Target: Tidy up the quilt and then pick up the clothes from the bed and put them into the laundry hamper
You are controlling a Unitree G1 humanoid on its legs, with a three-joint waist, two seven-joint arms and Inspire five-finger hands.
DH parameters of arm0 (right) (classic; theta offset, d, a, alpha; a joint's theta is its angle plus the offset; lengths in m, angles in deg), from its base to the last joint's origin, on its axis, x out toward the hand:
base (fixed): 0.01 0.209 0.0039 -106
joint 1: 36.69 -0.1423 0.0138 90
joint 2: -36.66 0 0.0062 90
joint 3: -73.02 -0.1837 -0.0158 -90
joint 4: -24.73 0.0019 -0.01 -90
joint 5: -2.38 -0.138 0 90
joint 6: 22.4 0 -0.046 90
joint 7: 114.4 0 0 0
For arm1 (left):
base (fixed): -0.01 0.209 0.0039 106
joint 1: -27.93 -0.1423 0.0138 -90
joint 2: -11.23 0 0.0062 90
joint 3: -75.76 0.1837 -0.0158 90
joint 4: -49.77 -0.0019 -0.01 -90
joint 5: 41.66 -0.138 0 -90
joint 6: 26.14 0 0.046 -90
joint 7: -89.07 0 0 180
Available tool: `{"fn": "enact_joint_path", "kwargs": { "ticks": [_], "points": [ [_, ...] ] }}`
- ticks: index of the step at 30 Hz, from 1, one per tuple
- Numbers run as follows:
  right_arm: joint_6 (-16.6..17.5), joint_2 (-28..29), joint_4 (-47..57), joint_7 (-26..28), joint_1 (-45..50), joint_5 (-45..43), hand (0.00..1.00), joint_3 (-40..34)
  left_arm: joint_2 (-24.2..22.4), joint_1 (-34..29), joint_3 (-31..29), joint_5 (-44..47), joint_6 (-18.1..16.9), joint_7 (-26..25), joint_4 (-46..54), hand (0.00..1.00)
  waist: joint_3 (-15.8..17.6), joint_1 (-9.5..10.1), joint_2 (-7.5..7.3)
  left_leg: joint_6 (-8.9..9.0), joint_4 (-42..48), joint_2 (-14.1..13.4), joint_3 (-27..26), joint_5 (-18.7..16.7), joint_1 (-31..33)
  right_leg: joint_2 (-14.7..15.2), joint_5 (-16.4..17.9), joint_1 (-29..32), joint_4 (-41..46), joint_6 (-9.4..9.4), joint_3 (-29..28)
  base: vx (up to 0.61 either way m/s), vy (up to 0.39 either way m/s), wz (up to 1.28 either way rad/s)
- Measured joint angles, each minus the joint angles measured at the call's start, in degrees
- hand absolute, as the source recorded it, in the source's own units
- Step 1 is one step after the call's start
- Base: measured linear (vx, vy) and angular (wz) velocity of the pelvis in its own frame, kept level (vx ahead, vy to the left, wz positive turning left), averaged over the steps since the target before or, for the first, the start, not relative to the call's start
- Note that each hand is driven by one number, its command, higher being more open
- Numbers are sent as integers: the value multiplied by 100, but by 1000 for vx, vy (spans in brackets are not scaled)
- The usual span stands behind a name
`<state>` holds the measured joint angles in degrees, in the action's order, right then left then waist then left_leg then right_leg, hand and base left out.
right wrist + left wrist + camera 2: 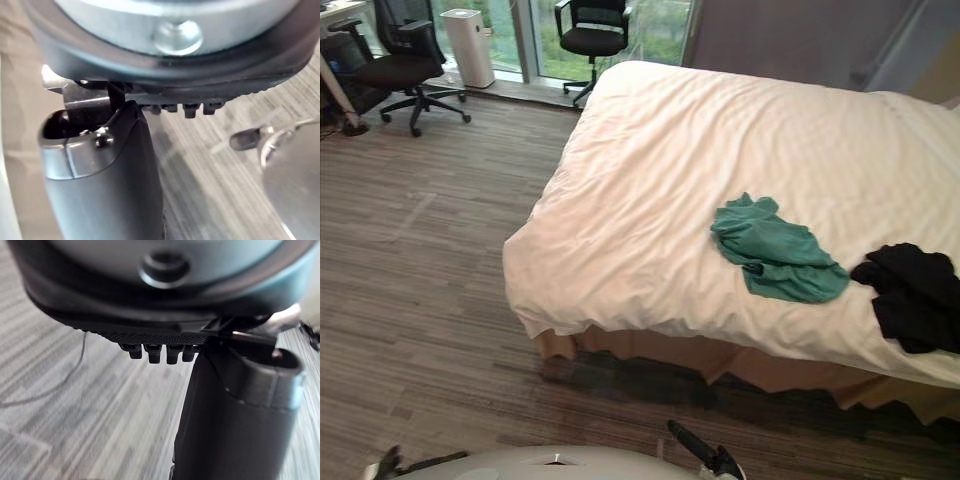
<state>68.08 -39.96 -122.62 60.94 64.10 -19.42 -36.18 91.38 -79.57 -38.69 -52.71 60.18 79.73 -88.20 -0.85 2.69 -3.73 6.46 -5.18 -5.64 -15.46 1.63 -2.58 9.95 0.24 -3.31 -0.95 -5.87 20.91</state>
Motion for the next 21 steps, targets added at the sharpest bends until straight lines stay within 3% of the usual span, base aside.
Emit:
{"fn": "enact_joint_path", "kwargs": {
  "ticks": [1,2,10,12,13,14,15,19,21],
  "points": [
    [20,-24,163,-88,5,-71,100,-96,-103,7,177,23,-16,6,145,100,-3,-20,-15,-6,0,-4,-57,-4,-3,-1,1,40,5,-1,-53,-38,17,-27],
    [45,-107,393,-195,6,-165,0,-196,-218,18,376,65,-61,7,322,100,-4,-68,-16,-13,0,-2,-120,-11,-6,6,14,71,7,-23,-93,-32,17,-26],
    [212,-1083,2302,-923,-733,-146,0,-591,-588,597,845,758,-234,-315,695,100,-27,-209,151,-19,2,6,-304,-19,1,45,-72,233,87,-94,-238,44,12,-15],
    [174,-1020,4197,-1247,-904,285,0,75,-744,597,1057,862,-203,-332,693,100,-23,-293,224,-4,26,-11,-341,-35,-1,7,-120,238,-1,-123,-296,94,-21,-7],
    [174,-1021,4214,-1248,-907,294,0,82,-745,597,1058,862,-203,-332,693,100,-23,-294,225,-3,26,-11,-342,-35,-2,6,-122,238,-2,-123,-298,94,-23,-15],
    [191,-1036,5175,-1227,-1237,680,0,599,-862,605,1149,865,-142,-330,630,100,-21,-287,225,-1,28,-19,-374,-37,-2,-27,-143,257,-53,-118,-379,64,-20,-13],
    [207,-1036,5311,-1211,-1422,849,0,743,-855,627,1257,867,-116,-316,558,100,-20,-286,228,-1,28,-17,-367,-37,-2,-31,-143,256,-57,-119,-380,61,-24,-11],
    [211,-1034,5072,-1055,-2703,1295,0,1372,-721,823,1756,829,21,-145,146,100,139,-218,9,0,33,-3,-294,-37,37,-74,-208,254,-97,-75,-387,17,-10,7],
    [156,-1035,4832,-986,-3092,1465,0,1716,-666,860,1787,829,21,-115,73,100,165,-180,-2,-2,32,17,-295,-38,43,-84,-269,257,-115,-75,-392,0,0,0]
  ]
}}
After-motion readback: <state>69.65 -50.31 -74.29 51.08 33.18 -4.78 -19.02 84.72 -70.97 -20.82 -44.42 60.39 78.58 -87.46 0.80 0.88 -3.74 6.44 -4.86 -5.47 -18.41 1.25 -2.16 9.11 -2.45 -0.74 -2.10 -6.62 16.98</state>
